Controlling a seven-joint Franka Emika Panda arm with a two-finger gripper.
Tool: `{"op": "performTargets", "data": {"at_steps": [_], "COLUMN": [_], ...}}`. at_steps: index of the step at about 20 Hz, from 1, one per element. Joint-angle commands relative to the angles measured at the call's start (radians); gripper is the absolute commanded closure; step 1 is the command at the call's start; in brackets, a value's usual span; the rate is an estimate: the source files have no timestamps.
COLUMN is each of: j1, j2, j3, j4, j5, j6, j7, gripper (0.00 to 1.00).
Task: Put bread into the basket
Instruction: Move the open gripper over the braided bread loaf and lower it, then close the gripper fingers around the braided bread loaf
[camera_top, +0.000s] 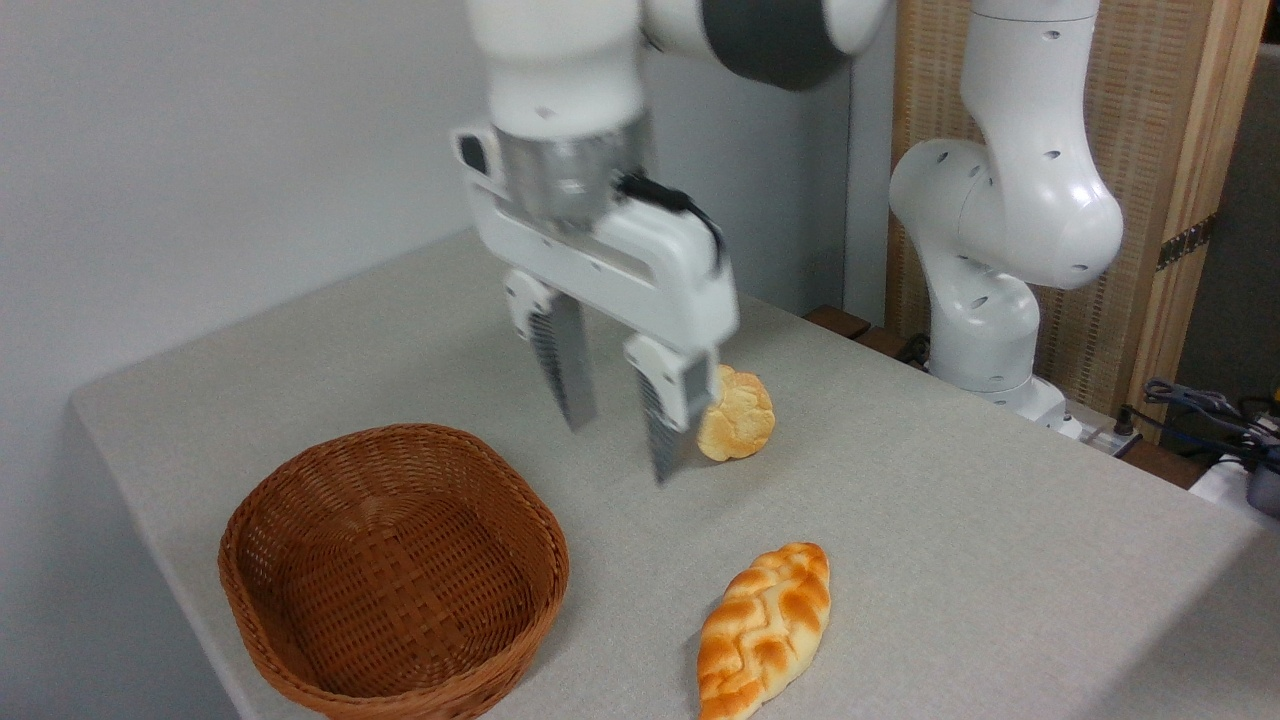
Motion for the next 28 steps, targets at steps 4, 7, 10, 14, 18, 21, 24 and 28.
{"op": "performTargets", "data": {"at_steps": [4,7,10,14,18,21,24,28], "j1": [0.059,0.059,0.059,0.064,0.064,0.064,0.062,0.061], "j2": [-0.04,-0.037,-0.028,-0.023,-0.015,-0.008,0.002,0.009], "j3": [0.017,0.017,0.018,0.023,0.05,0.05,0.05,0.049], "j4": [-0.139,-0.209,-0.26,-0.3,-0.315,-0.323,-0.334,-0.338], "j5": [0.113,0.135,0.138,0.14,0.181,0.181,0.181,0.181], "j6": [0.085,0.196,0.267,0.319,0.336,0.34,0.341,0.349], "j7": [0.037,0.037,0.039,0.039,0.039,0.039,0.039,0.039], "gripper": [0.0,0.0,0.0,0.0,0.0,0.0,0.0,0.0]}}
